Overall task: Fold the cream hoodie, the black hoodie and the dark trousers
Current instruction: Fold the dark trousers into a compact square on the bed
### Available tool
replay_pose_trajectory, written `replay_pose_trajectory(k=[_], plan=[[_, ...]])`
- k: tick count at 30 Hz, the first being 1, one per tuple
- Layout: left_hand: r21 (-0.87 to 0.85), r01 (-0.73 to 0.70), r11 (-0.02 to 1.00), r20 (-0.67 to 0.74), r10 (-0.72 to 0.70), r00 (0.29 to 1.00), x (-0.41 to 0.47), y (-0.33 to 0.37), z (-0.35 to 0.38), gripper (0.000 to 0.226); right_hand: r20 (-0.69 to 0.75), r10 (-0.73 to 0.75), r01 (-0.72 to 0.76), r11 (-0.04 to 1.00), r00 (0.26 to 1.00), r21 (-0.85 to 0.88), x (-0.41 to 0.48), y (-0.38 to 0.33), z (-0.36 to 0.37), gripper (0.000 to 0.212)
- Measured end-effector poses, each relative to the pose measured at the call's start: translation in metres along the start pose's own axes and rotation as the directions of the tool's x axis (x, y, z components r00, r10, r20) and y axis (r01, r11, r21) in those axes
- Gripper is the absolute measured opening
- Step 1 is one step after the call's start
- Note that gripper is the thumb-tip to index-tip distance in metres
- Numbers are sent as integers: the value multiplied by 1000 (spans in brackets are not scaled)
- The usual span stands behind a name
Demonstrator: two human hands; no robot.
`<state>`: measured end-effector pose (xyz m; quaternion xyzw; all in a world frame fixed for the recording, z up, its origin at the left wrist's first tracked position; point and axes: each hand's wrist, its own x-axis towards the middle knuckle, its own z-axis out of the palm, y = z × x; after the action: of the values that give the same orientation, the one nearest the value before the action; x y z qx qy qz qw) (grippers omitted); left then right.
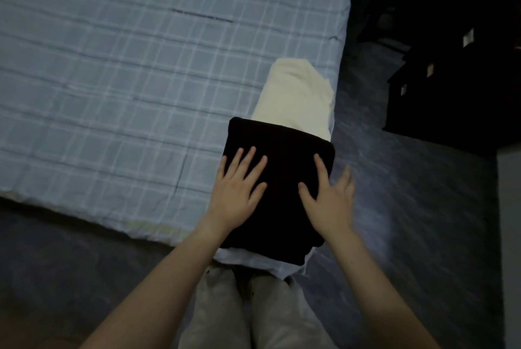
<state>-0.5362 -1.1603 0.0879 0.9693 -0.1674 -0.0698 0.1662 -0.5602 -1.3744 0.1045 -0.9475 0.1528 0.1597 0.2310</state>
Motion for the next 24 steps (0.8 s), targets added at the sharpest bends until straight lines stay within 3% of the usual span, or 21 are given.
replay_pose_trajectory(k=[2, 4, 8, 15, 24], plan=[[19, 27, 999, 23, -27, 999, 0, -4, 15, 56, -192, -217, 203, 975, 957, -90, 5, -13, 5, 61], [25, 26, 999, 10, -26, 1000, -1, -7, 24, 56, -172, -368, 340, 925, 914, -171, 16, -17, 25, 60], [56, -12, 998, 15, 11, 1000, 1, -17, 49, 57, -72, -318, 302, 937, 945, -174, 33, 2, 74, 61], [28, -49, 998, -23, 50, 999, 9, -35, 94, 58, -118, -314, 297, 944, 942, -144, 50, 23, 112, 63], [31, 26, 999, 171, -31, 985, 18, -8, 16, 60, 33, -290, 292, 948, 956, -129, 40, -10, 43, 57]])
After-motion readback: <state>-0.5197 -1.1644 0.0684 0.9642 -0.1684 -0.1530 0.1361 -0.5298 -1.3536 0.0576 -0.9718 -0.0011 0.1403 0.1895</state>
